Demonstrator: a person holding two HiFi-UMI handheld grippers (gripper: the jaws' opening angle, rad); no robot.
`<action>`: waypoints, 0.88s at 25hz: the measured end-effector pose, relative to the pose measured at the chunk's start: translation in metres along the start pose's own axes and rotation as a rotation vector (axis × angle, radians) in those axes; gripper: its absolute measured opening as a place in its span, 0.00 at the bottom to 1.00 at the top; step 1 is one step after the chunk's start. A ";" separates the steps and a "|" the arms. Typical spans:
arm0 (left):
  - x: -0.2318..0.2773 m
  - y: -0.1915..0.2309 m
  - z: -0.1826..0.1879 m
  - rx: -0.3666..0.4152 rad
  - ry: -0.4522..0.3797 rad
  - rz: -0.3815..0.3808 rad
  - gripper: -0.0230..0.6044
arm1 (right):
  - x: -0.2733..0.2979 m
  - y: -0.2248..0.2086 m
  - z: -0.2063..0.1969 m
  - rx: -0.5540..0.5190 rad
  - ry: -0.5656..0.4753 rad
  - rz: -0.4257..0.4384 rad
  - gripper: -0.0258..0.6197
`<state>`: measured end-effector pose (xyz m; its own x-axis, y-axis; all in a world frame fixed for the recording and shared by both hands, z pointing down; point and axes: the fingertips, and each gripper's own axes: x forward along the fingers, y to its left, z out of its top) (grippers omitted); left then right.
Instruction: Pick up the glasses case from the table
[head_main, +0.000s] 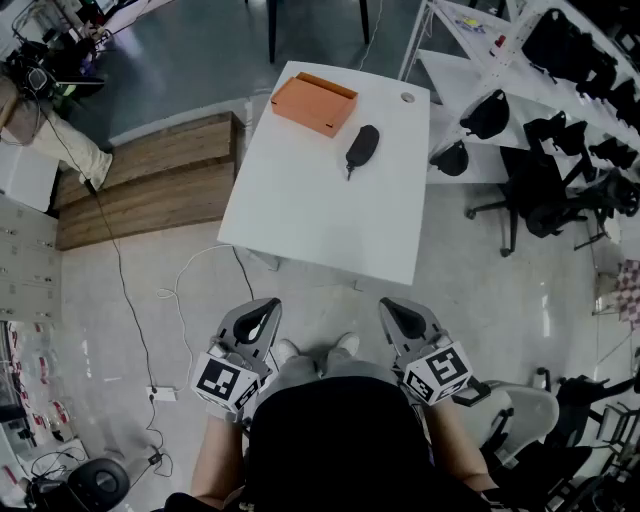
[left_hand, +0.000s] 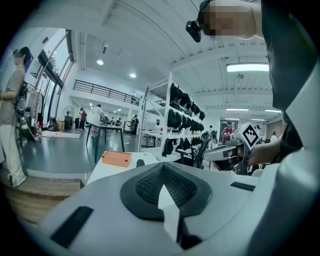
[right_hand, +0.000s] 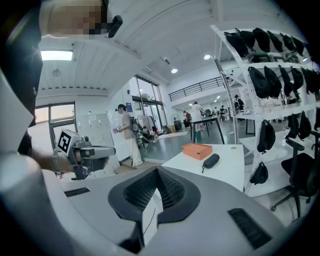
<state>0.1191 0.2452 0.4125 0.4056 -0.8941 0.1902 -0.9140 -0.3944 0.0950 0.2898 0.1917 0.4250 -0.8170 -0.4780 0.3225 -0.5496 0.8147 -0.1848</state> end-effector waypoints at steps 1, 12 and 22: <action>-0.011 0.004 -0.001 -0.009 -0.001 0.002 0.06 | 0.003 0.010 0.002 0.003 -0.001 0.003 0.08; -0.112 0.072 -0.010 -0.058 -0.040 0.034 0.07 | 0.060 0.113 0.018 -0.022 0.003 0.041 0.08; -0.174 0.130 -0.039 -0.066 -0.024 0.069 0.07 | 0.116 0.166 0.026 -0.060 0.013 0.041 0.08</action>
<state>-0.0698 0.3581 0.4299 0.3405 -0.9239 0.1747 -0.9369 -0.3176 0.1465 0.0997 0.2629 0.4072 -0.8360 -0.4400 0.3279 -0.5041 0.8518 -0.1423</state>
